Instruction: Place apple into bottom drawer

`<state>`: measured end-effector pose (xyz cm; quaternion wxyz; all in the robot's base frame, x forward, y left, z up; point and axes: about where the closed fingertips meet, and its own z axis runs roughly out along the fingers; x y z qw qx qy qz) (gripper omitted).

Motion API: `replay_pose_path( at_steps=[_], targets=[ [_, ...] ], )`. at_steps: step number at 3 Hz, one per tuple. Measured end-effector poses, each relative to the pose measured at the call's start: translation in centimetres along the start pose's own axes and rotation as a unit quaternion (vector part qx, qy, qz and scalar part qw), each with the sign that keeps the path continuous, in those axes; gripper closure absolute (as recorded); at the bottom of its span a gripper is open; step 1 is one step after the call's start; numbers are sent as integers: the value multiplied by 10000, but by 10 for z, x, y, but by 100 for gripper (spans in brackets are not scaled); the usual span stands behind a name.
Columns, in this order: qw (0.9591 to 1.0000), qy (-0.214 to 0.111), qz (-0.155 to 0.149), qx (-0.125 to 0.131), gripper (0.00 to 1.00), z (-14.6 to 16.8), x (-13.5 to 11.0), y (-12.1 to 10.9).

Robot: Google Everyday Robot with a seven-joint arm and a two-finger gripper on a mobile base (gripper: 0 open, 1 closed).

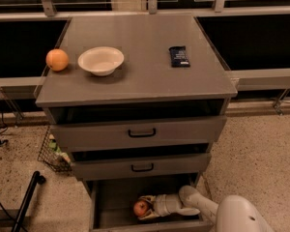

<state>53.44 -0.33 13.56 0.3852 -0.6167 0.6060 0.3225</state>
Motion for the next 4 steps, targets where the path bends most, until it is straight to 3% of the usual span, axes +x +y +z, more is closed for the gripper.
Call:
replay_pose_path(
  at_steps=[2,4],
  targets=[
    [9999,119,-29,-1,100,8,4,-2],
    [9998,112,-81,117,100,16,8,-20]
  ],
)
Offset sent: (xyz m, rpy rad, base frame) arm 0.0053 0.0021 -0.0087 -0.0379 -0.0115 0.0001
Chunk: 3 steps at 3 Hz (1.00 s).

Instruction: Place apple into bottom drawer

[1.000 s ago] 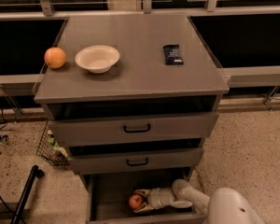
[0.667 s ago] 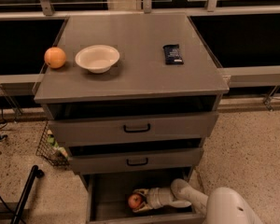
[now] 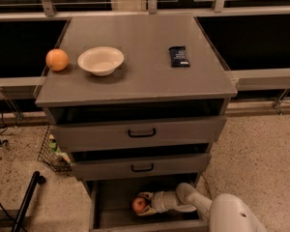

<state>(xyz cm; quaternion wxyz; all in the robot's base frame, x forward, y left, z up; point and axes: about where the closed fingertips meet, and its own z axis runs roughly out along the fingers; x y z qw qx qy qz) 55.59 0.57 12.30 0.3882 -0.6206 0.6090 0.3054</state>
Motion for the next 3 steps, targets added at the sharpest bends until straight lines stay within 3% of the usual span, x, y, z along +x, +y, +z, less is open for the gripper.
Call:
replay_pose_path(
  at_steps=[1,3],
  targets=[
    [10000,1,-3,11,84,0,1,-2],
    [10000,1,-3,11,38,1,1,-2]
  ],
)
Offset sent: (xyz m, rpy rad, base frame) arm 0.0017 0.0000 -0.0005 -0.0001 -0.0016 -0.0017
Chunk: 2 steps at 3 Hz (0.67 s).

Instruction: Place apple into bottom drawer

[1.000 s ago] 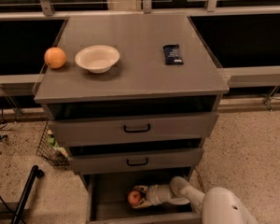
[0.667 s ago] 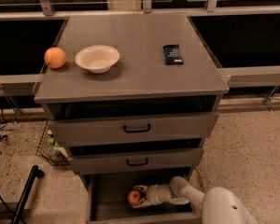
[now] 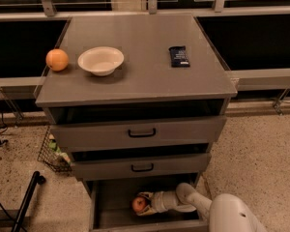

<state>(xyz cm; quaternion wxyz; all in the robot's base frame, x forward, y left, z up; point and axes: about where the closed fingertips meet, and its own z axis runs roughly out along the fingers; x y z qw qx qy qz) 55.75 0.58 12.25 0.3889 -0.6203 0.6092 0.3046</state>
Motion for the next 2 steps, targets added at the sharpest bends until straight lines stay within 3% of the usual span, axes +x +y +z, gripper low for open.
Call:
replay_pose_path(
  at_steps=[1,2],
  targets=[
    [10000,0,0,0,15,0,0,0],
    [10000,0,0,-1,0,0,0,0]
  ],
)
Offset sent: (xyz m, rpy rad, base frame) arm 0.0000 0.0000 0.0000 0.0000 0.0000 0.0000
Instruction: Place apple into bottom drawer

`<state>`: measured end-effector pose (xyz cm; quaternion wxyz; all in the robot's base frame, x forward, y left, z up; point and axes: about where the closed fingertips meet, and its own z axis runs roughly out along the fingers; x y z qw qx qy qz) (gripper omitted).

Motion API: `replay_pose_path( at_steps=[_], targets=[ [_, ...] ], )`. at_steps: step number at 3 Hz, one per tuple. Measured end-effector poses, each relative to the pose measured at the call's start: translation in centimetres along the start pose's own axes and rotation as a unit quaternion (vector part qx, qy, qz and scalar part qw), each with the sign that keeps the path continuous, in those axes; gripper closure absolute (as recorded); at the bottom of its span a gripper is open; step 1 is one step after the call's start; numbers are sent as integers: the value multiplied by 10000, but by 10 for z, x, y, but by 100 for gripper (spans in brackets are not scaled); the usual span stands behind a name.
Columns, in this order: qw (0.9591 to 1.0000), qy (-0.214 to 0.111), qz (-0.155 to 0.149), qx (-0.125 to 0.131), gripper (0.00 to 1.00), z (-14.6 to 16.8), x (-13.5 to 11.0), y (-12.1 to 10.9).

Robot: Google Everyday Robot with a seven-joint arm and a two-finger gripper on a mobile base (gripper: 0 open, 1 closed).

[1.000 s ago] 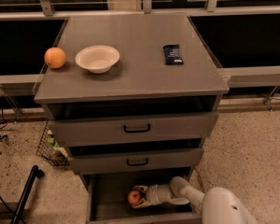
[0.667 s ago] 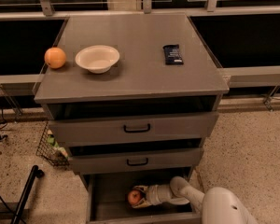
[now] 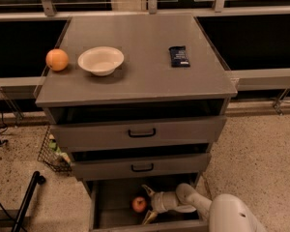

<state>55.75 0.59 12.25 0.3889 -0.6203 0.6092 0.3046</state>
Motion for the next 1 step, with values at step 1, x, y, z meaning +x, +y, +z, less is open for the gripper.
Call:
replay_pose_path(
  at_steps=[1],
  targets=[
    [10000,0,0,0,0,0,0,0]
  ],
)
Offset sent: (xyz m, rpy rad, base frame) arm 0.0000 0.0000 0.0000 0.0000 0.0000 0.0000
